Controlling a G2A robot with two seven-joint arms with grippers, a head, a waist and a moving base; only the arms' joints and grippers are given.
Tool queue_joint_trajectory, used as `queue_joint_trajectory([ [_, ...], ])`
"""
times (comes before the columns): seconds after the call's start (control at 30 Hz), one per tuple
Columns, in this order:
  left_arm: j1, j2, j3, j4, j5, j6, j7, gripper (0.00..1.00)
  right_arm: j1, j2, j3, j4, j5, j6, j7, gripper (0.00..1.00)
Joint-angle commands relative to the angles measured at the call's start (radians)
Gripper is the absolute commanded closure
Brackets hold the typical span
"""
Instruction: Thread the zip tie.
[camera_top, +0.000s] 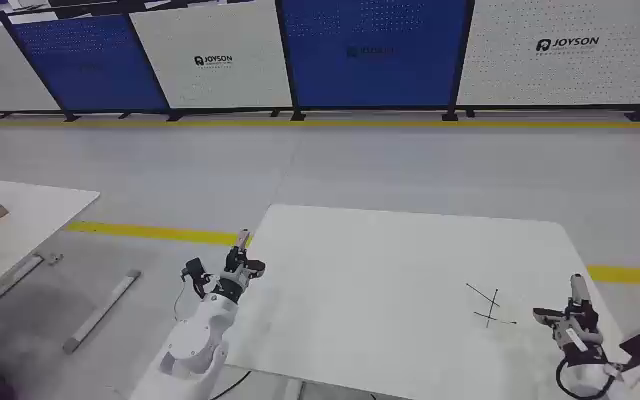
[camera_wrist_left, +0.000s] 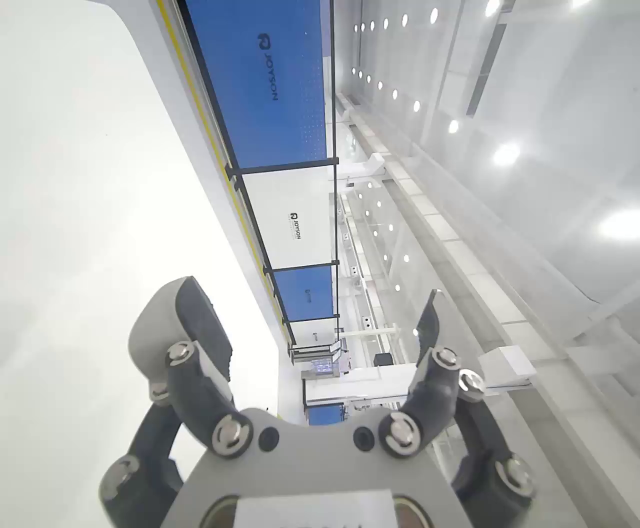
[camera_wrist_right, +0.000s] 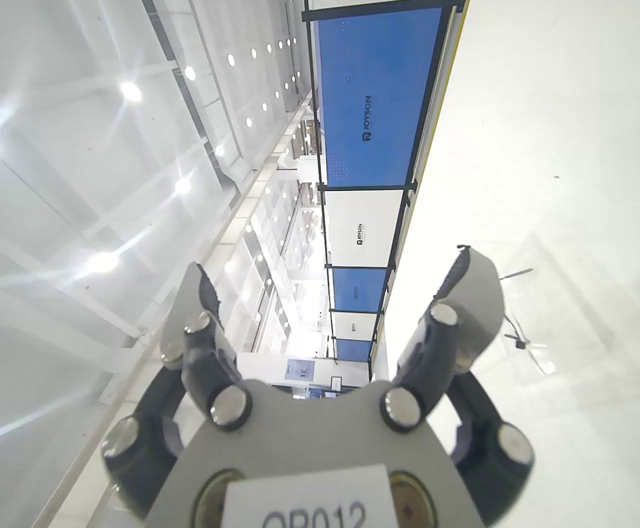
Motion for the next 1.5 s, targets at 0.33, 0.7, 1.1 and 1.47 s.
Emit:
queue_joint_trajectory([
  [0.33, 0.0, 0.0, 0.0, 0.0, 0.0, 0.0, 0.0, 0.22, 0.0, 0.0, 0.0, 0.0, 0.0, 0.0, 0.0, 0.22],
  [0.7, 0.0, 0.0, 0.0, 0.0, 0.0, 0.0, 0.0, 0.0, 0.013, 0.023, 0.053, 0.013, -0.124, -0.017, 0.326, 0.0],
  [1.1, 0.0, 0.0, 0.0, 0.0, 0.0, 0.0, 0.0, 0.0, 0.016, 0.026, 0.072, 0.021, -0.121, -0.009, 0.362, 0.0],
  [1.47, 0.0, 0.0, 0.0, 0.0, 0.0, 0.0, 0.0, 0.0, 0.068, 0.062, 0.133, 0.019, -0.282, 0.005, 0.71, 0.0],
])
